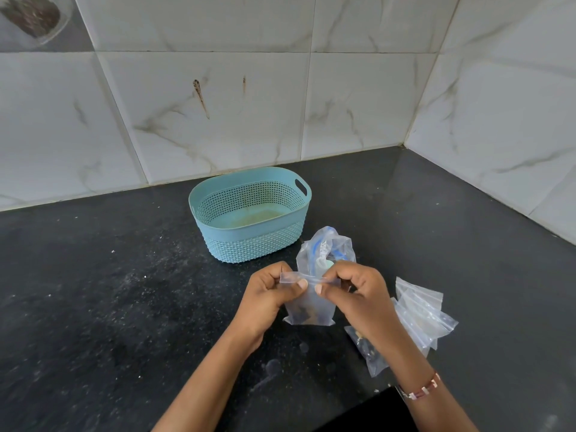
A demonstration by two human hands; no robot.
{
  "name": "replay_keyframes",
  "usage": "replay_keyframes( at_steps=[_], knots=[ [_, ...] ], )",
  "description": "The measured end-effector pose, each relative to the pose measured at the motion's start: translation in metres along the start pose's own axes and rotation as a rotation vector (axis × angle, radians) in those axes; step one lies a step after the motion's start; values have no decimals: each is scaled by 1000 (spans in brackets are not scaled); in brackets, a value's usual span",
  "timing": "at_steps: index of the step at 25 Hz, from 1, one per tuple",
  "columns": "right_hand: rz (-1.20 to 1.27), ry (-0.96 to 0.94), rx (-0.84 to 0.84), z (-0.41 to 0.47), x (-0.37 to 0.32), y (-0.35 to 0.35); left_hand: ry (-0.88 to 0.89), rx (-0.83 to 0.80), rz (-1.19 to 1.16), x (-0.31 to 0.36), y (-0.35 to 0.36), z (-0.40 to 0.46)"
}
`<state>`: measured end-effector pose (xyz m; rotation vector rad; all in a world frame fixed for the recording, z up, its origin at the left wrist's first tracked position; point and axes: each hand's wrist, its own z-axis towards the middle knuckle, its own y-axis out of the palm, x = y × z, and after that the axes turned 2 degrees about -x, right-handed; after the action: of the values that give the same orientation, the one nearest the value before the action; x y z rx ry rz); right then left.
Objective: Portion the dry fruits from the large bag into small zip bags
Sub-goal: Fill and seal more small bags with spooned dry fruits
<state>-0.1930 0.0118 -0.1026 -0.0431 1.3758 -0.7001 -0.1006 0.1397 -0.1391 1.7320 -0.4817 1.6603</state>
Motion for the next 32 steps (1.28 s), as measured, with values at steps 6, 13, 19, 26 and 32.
replay_keyframes(
  at_steps=[6, 13, 19, 26, 32],
  knots=[
    [5, 34, -5, -3, 0, -7, 27, -21, -12, -1, 1, -7],
    [-67, 40, 10, -17, 6, -1, 77, 15, 106, -7, 14, -11],
    [-55, 154, 23, -29, 8, -12, 29, -50, 25, -13, 27, -14],
    [4, 248, 118, -48, 15, -28, -84, 18, -8, -27, 40, -15],
    [33, 348, 232, -54, 30, -28, -187, 34, -22, -33, 54, -16]
  ],
)
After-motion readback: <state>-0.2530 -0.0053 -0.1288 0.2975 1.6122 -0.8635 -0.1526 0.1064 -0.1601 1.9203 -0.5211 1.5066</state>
